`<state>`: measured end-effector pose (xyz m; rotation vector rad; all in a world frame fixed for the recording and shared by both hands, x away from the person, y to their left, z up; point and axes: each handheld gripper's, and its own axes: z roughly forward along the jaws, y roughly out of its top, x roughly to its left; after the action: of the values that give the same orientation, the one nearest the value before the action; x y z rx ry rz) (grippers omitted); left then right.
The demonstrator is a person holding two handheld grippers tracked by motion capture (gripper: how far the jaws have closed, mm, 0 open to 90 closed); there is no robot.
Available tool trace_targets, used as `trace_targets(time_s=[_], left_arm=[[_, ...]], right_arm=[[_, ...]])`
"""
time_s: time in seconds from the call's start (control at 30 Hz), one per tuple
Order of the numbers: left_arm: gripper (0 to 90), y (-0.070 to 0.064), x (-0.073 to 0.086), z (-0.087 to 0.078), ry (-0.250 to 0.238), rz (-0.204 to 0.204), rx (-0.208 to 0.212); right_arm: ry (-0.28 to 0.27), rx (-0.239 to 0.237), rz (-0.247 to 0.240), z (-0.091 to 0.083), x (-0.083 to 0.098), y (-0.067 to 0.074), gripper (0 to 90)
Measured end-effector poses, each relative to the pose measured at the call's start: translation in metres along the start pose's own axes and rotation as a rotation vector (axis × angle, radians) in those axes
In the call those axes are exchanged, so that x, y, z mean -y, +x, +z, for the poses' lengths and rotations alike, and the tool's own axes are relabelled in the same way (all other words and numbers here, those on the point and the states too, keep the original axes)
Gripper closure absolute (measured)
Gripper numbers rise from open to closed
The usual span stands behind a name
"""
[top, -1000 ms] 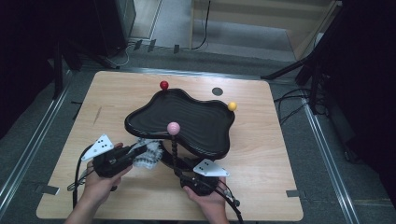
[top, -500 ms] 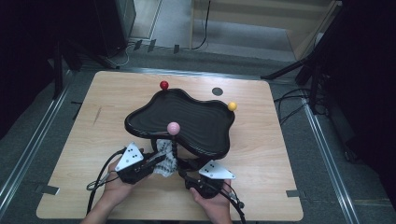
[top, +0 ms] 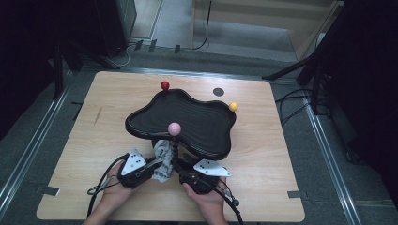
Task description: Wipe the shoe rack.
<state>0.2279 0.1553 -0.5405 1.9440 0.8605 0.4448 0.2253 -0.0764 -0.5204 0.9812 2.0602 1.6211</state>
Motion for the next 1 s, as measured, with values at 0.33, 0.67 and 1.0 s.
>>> trace_targets(time_s=[0.33,0.67,1.0], left_arm=[[79.3,0.009,0.008,0.008,0.064,-0.161,0.044],[78.8,0.014,0.006,0.007,0.063,-0.218,-0.017],[78.3,0.041,0.003,0.003,0.054,-0.308,-0.136]], right_arm=[[-0.088,0.08,0.003,0.012,-0.014,0.007,63.1],[-0.073,0.111,0.035,0.011,-0.015,0.016,75.8],[-0.087,0.053,0.001,-0.016,-0.006,0.001,75.9]])
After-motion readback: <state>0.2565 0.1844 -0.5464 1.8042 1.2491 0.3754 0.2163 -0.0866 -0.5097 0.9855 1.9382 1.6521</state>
